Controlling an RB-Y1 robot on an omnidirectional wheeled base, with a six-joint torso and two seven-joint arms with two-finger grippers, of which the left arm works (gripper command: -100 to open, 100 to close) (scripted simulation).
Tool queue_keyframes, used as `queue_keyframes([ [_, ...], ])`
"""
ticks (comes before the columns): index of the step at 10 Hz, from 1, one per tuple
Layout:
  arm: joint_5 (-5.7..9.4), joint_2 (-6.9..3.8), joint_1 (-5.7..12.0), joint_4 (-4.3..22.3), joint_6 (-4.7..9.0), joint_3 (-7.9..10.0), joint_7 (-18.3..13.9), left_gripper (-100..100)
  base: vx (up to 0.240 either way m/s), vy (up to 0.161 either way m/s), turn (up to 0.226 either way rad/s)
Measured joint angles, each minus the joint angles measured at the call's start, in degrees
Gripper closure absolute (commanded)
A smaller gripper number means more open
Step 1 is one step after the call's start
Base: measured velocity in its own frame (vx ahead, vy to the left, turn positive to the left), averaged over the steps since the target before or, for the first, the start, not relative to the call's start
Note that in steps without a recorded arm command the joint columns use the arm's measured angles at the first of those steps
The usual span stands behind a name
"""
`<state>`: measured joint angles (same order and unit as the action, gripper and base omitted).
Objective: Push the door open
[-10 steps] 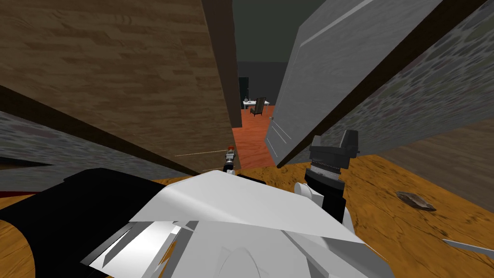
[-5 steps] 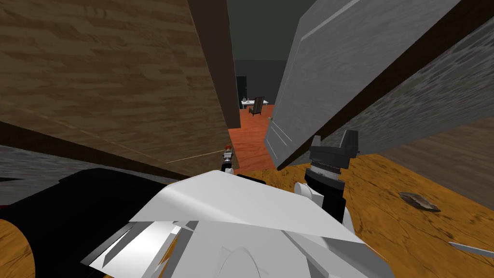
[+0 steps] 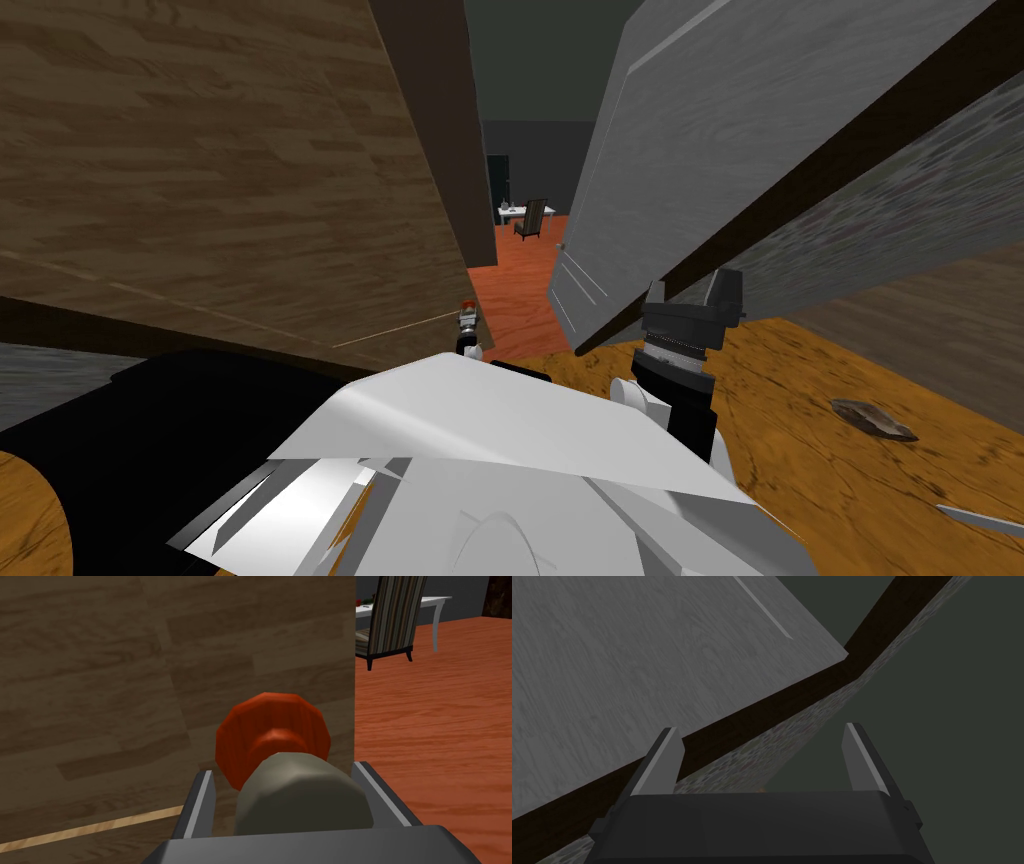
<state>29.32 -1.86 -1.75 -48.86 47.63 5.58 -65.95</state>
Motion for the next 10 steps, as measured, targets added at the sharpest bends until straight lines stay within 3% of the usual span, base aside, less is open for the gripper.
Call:
queue_keyframes([
  [2, 0.39, 0.16, -0.40, -1.3, -0.73, 0.90, 0.9, 100, 0.033, 0.017, -0.006],
  [5, 1.02, -0.40, 1.80, 2.9, 1.53, 2.53, 0.3, 100, 0.092, 0.015, -0.022],
  [7, 1.77, -0.08, 1.39, 1.1, 0.66, 4.27, 1.6, 100, 0.111, 0.024, -0.008],
  [8, 1.97, -0.63, 2.27, 2.2, 1.00, 4.73, 1.4, 100, 0.083, 0.032, -0.004],
  [10, 2.28, -0.73, 3.72, 4.9, 3.09, 5.77, 0.9, 100, 0.057, 0.026, -0.017],
])
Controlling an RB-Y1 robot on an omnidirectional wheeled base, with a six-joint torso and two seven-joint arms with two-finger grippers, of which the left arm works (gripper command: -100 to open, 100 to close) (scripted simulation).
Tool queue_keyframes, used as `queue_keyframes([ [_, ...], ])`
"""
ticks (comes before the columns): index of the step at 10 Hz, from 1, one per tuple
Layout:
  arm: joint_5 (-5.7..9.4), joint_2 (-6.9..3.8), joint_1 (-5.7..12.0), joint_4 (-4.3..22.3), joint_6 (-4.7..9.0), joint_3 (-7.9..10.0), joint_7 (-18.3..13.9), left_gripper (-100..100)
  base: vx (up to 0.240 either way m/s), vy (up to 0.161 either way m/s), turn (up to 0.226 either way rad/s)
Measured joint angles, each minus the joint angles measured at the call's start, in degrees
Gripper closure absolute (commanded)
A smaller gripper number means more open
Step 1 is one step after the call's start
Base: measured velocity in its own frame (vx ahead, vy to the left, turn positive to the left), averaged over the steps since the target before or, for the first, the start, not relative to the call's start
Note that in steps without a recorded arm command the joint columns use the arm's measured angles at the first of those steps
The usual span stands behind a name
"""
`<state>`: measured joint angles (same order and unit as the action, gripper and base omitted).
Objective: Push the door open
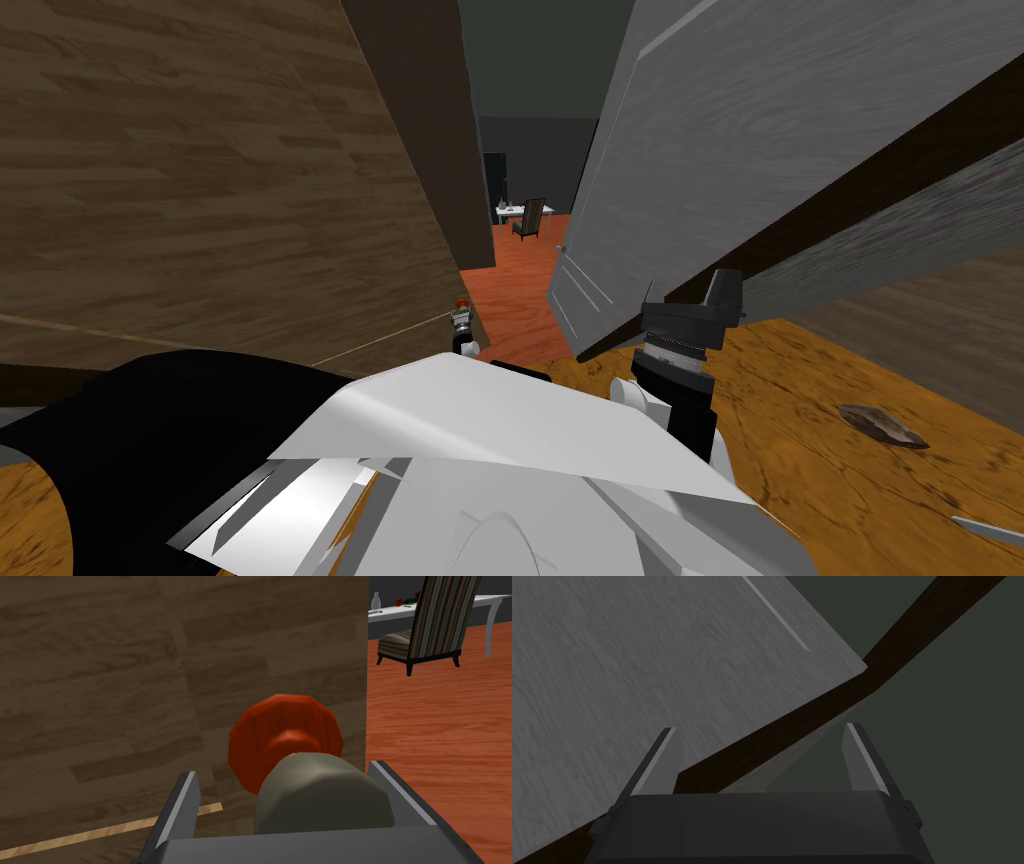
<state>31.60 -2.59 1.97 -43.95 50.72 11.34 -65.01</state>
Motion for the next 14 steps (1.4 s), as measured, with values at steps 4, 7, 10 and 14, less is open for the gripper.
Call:
queue_keyframes([
  [4, 0.60, 0.90, -0.75, -2.4, -1.27, 1.40, 1.7, 100, 0.034, 0.010, -0.010],
  [7, 1.34, 1.00, 0.30, -0.4, -0.34, 3.17, 1.8, 100, 0.093, 0.025, -0.016],
  [10, 2.41, 1.78, 0.74, -1.3, -0.35, 5.80, 3.1, 100, 0.092, 0.031, 0.001],
  [14, 3.26, 2.17, 2.10, 0.8, 0.99, 7.99, 3.4, 100, 0.079, 0.017, -0.015],
])
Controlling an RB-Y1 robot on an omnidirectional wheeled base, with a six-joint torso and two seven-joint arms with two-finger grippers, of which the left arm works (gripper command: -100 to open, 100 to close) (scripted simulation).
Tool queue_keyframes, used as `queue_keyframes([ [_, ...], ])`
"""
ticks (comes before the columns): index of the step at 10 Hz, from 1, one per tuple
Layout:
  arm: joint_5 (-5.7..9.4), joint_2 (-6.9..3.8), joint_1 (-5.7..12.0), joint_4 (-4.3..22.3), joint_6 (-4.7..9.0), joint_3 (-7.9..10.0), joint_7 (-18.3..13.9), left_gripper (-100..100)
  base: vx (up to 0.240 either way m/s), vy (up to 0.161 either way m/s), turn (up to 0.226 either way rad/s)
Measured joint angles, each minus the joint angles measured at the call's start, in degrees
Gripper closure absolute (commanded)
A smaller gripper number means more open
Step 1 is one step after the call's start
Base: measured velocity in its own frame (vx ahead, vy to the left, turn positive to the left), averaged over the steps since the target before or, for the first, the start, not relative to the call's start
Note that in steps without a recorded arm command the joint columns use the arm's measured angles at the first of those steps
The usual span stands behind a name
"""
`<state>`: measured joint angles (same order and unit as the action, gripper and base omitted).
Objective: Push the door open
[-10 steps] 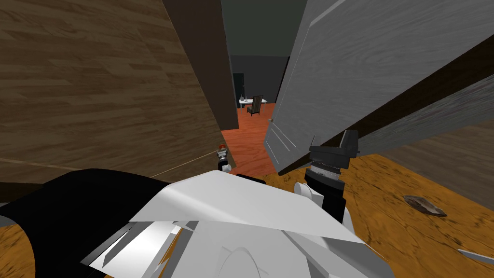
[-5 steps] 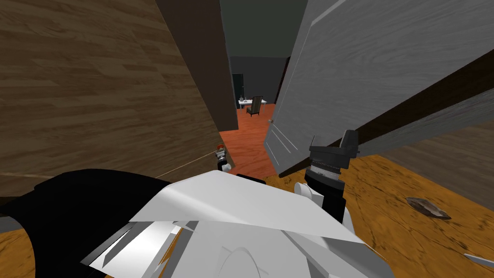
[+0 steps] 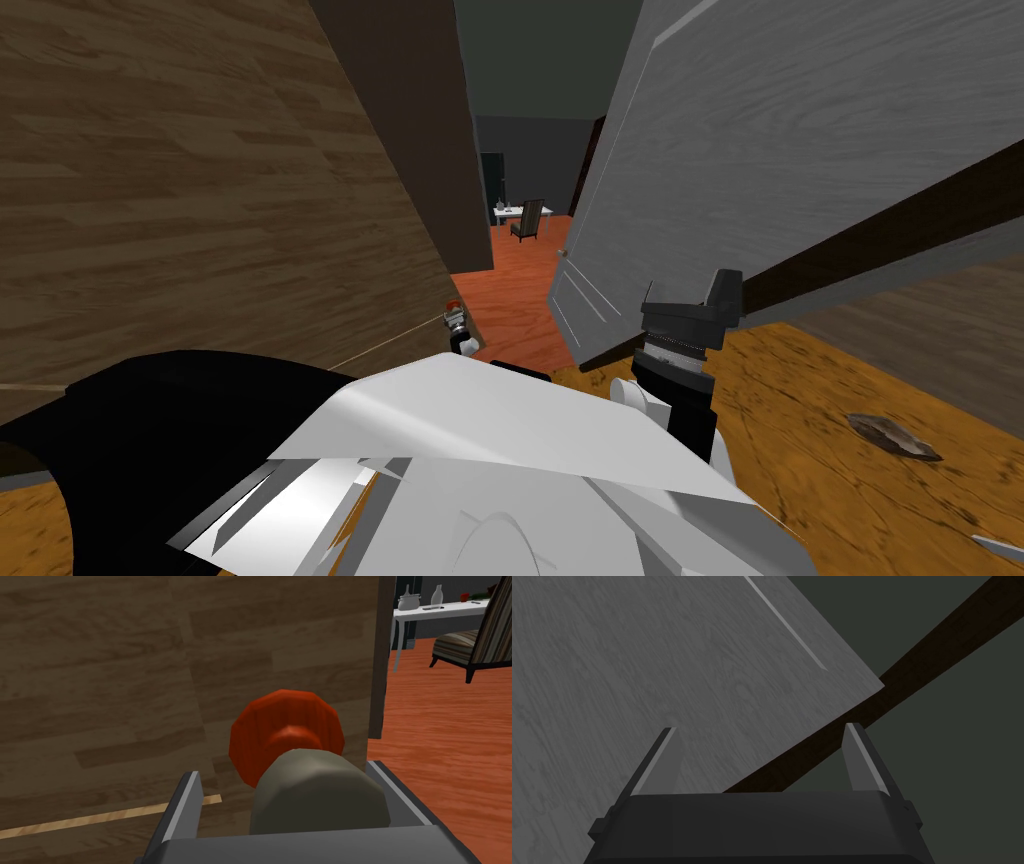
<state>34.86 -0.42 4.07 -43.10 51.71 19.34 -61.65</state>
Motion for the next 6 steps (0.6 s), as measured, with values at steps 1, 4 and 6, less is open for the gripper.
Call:
queue_keyframes([
  [1, 0.35, -0.01, 0.72, 0.9, 0.15, 0.78, 0.2, 100, 0.097, 0.025, -0.009],
  [4, 1.09, 0.98, 1.79, 1.9, 1.35, 2.79, 0.9, 100, 0.091, 0.036, -0.008],
  [6, 1.77, 1.80, 2.12, 1.6, 1.22, 4.41, 1.7, 100, 0.124, 0.041, 0.000],
])
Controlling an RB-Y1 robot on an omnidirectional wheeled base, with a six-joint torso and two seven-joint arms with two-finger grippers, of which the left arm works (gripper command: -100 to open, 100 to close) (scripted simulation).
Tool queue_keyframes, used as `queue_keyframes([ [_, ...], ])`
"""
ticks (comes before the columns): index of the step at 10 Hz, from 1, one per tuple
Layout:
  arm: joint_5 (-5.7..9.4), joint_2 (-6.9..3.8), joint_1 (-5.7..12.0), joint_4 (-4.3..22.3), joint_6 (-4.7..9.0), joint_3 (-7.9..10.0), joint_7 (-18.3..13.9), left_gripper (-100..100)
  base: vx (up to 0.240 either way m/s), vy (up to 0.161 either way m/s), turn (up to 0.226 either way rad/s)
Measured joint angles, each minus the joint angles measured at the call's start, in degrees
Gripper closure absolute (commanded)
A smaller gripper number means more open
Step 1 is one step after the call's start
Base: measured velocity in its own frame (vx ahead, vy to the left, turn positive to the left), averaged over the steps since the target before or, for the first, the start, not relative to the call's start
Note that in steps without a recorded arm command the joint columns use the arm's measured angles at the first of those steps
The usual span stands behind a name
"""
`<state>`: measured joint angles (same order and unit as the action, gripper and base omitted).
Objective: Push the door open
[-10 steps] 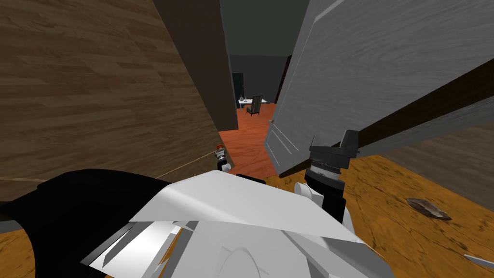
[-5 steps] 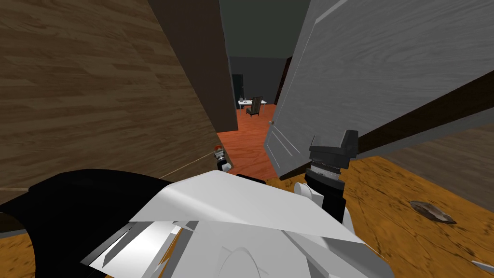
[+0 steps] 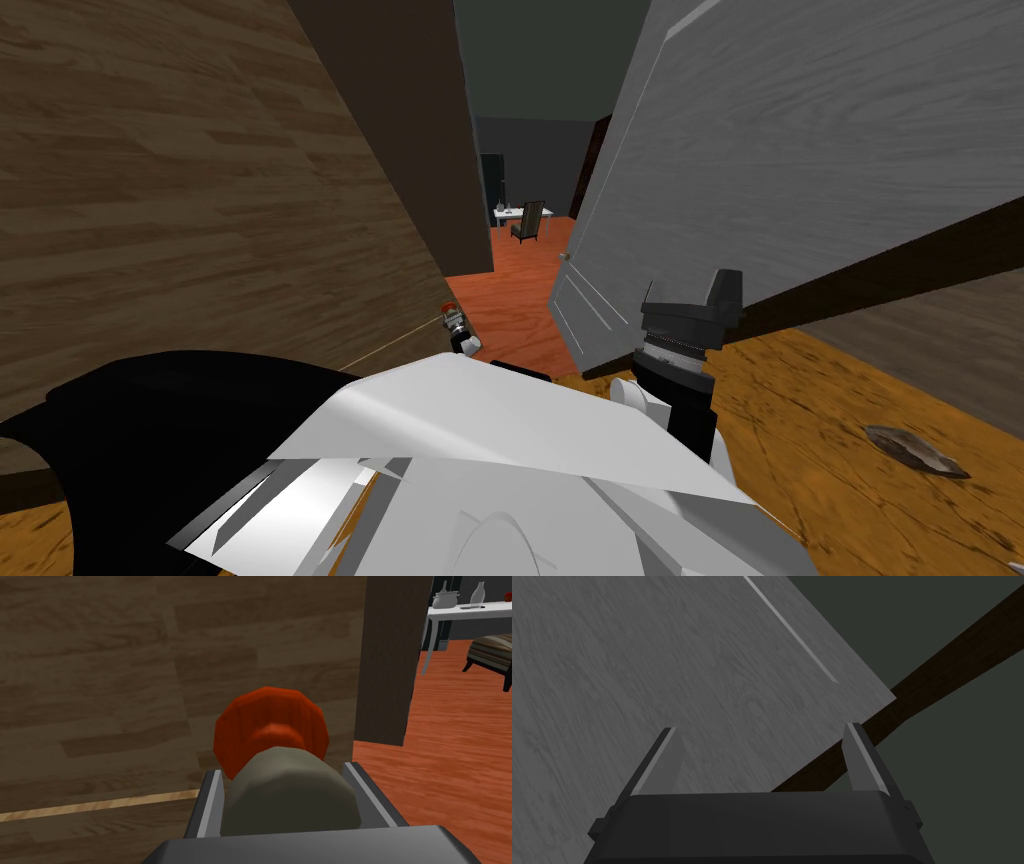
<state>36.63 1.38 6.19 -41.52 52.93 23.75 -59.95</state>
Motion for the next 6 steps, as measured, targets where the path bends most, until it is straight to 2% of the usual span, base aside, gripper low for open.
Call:
queue_keyframes([
  [2, 0.79, 0.07, 1.70, 3.0, 1.58, 1.92, -0.1, 100, 0.120, 0.035, 0.007],
  [4, 1.00, 0.46, 1.35, 1.8, 1.39, 2.44, 0.3, 100, 0.061, 0.027, 0.011],
  [6, 1.58, -0.40, 1.24, 2.2, 1.14, 3.02, 0.6, 100, 0.143, 0.043, 0.035],
])
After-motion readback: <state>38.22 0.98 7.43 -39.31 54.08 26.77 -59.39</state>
